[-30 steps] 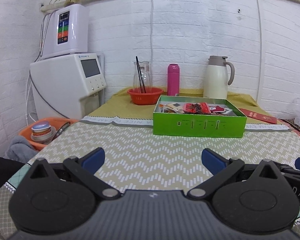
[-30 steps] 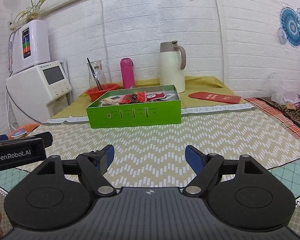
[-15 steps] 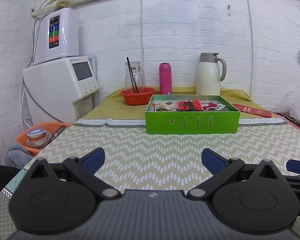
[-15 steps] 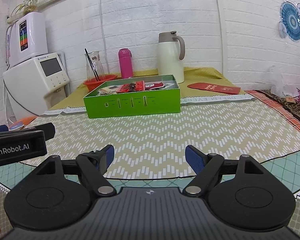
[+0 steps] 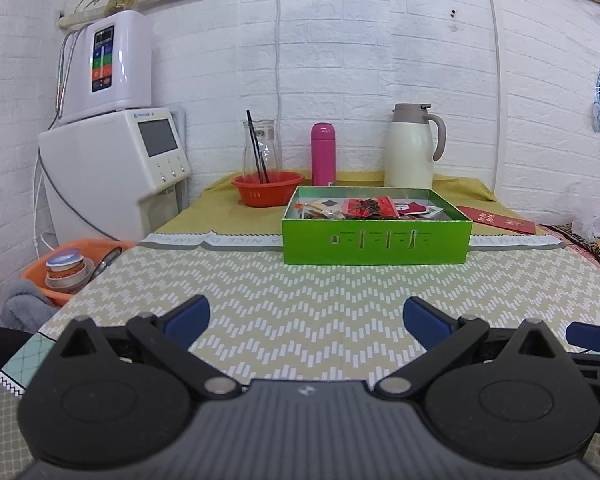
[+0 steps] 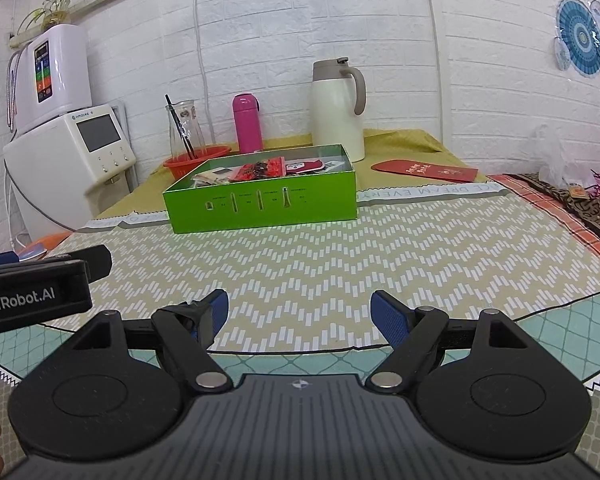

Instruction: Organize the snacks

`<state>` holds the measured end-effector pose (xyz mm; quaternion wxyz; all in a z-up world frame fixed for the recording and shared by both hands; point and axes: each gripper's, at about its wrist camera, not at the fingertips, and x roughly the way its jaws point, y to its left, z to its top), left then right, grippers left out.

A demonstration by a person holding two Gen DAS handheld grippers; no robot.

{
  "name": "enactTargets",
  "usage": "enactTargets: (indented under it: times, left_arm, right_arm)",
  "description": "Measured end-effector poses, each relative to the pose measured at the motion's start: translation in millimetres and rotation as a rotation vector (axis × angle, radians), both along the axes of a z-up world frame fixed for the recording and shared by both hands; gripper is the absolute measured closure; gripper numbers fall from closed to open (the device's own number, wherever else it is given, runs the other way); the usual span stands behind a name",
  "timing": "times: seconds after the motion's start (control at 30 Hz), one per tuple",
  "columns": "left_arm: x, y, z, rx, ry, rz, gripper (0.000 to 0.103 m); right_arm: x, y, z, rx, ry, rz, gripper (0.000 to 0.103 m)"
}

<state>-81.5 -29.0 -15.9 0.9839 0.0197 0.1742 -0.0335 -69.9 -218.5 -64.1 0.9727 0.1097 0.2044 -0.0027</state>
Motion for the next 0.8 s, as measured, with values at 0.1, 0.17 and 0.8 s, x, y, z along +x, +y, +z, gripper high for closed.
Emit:
enactTargets:
  times: [0.1,0.17,0.8]
  left_arm:
    - [-1.0,-0.4,-0.2,0.004,-0.001,0.000,0.000]
    - [-1.7,-0.8,0.1,0.009,-0.005,-0.001,0.000]
    - [-5.0,-4.2,-2.9,0.015,-0.006,0.000,0.000]
  right_arm:
    - [0.3,-0.4,-0.1,-0.001,0.001,0.001,0.000]
    - [0.5,-0.3,0.0,-0.001,0.002,0.001,0.000]
    - [-2.9,-1.7,3.5,-0.034,0.007,-0.055,0.000]
